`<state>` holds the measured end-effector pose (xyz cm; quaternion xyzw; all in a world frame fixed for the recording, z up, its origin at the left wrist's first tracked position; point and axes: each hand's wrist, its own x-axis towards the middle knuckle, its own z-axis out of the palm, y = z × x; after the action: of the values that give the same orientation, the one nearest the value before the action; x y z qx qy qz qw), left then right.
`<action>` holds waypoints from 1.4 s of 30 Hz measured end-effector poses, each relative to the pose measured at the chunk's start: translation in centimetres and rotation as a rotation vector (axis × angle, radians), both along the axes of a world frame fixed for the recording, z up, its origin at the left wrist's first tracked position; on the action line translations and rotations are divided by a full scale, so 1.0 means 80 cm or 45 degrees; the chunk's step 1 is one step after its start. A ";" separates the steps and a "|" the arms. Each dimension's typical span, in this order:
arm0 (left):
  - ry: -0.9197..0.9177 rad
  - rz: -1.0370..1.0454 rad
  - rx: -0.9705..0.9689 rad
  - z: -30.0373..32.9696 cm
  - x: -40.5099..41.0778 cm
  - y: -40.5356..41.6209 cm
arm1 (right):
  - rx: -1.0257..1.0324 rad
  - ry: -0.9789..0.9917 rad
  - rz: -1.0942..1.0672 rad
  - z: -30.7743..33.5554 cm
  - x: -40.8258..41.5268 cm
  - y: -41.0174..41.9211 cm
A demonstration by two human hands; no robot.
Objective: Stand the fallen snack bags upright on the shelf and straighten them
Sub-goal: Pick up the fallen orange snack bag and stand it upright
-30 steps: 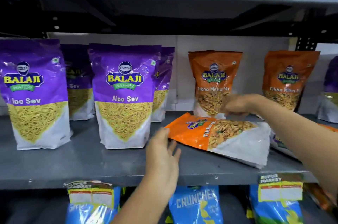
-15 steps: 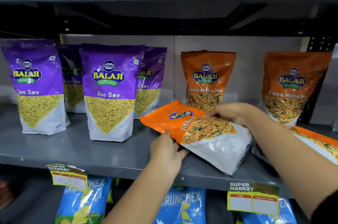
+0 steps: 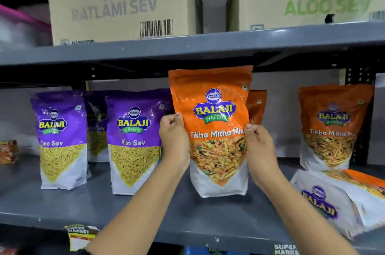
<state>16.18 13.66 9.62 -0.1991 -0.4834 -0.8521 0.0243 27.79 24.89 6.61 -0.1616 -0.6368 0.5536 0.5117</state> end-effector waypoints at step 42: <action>-0.073 -1.312 -1.100 -0.055 0.143 0.261 | -0.768 0.088 -0.771 -0.057 0.251 0.110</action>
<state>27.66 34.50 5.23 -0.3734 -0.6246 -0.4897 -0.4802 47.84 33.70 2.07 -0.4651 -0.3526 0.5448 0.6021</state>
